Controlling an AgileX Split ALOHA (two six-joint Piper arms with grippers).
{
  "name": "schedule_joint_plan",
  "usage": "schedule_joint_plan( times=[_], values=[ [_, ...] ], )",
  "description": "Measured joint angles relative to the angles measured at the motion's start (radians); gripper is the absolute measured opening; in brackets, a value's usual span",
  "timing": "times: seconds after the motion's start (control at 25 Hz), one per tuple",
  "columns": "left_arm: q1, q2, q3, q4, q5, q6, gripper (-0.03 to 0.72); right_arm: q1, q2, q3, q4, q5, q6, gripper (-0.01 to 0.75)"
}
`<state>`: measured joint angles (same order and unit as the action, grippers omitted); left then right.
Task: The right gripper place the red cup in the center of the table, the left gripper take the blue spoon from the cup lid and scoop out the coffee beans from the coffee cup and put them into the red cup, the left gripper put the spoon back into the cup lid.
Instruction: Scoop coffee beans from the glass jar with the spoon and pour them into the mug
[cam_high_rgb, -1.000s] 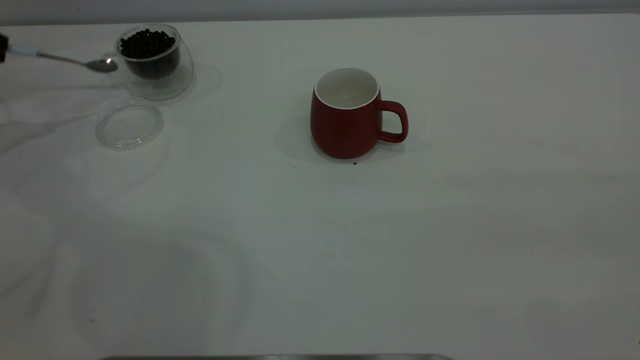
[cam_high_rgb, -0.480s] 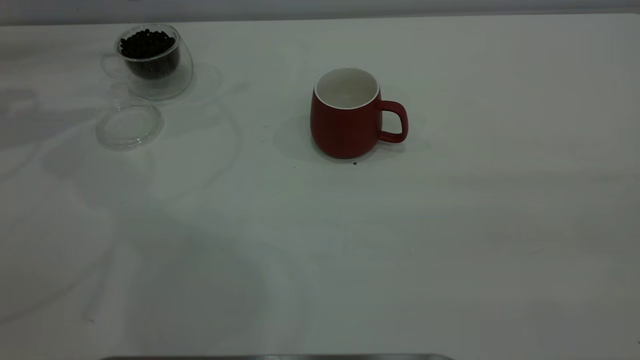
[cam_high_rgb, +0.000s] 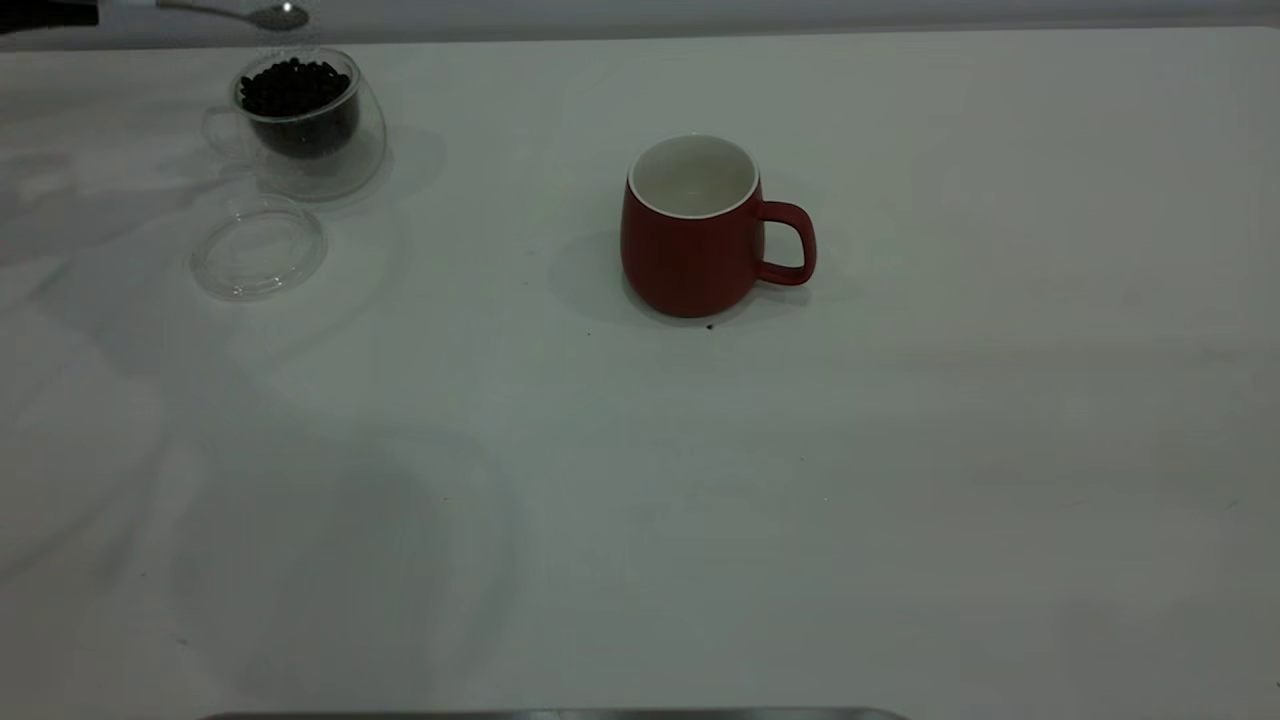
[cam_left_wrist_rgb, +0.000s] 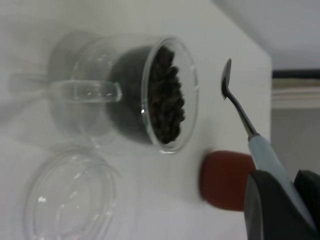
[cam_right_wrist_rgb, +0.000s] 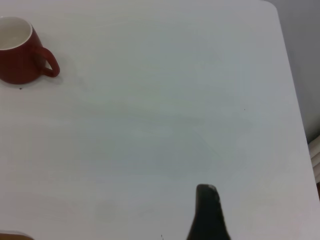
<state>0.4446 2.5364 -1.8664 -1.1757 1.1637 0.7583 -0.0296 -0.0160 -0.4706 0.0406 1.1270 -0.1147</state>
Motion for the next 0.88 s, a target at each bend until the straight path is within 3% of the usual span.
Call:
schedule_joint_plan(
  times=[0.6,0.88],
  values=[
    [0.0,0.001,-0.006,0.102,-0.001,0.334,0.124,0.0,0.0,0.0,0.0,0.0,0.0,0.59],
    [-0.021,0.009,-0.006,0.099,-0.101,0.411,0.124,0.0,0.0,0.0,0.0,0.0,0.0,0.59]
  ],
)
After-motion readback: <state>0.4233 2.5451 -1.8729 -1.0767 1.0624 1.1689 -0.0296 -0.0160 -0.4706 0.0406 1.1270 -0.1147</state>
